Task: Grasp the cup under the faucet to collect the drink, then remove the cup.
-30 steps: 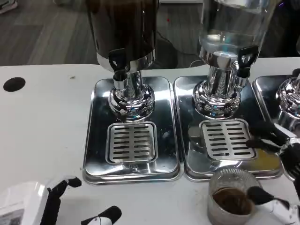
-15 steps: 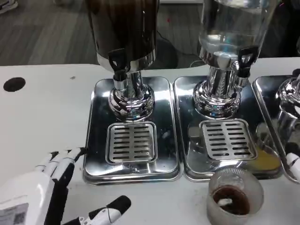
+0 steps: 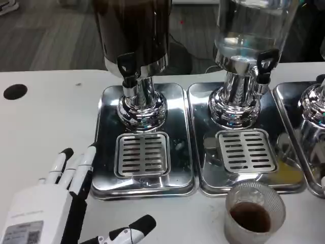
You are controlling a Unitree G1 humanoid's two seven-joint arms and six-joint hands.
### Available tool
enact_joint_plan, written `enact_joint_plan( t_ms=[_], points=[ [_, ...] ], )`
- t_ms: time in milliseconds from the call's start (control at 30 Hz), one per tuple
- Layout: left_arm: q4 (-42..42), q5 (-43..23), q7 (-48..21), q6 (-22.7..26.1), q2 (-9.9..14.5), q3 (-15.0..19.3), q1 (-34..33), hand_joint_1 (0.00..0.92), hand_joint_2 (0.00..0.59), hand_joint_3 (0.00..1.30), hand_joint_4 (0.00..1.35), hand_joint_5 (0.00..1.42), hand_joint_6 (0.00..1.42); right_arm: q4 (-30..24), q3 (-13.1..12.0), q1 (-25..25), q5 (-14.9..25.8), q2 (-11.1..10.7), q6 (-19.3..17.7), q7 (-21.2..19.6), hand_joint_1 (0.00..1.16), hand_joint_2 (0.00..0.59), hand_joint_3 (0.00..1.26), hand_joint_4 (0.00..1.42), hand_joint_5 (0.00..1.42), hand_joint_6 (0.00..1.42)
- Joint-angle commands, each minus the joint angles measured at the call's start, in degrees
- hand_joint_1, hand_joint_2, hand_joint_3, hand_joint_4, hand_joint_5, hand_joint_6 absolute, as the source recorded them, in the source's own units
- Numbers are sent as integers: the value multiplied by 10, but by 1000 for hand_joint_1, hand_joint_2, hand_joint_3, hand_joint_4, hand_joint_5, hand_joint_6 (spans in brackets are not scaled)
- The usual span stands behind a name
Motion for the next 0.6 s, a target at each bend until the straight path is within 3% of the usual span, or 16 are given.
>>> enact_joint_plan(
  t_ms=[33, 500, 600],
  points=[
    [1, -3, 13, -4, 1, -1, 5, 0, 68, 59, 0, 39, 217, -23, -6, 13, 4, 7, 17, -8, 314, 428, 0, 0, 0, 0],
    [4, -2, 9, 2, 3, -2, 15, 0, 62, 59, 0, 38, 217, -51, 0, 27, -7, 7, 19, -9, 337, 424, 1, 0, 0, 0],
    [5, 7, -6, 15, 2, -4, 15, 0, 62, 59, 0, 38, 217, -46, 4, 28, -20, 2, 8, -15, 466, 417, 6, 0, 0, 0]
  ],
)
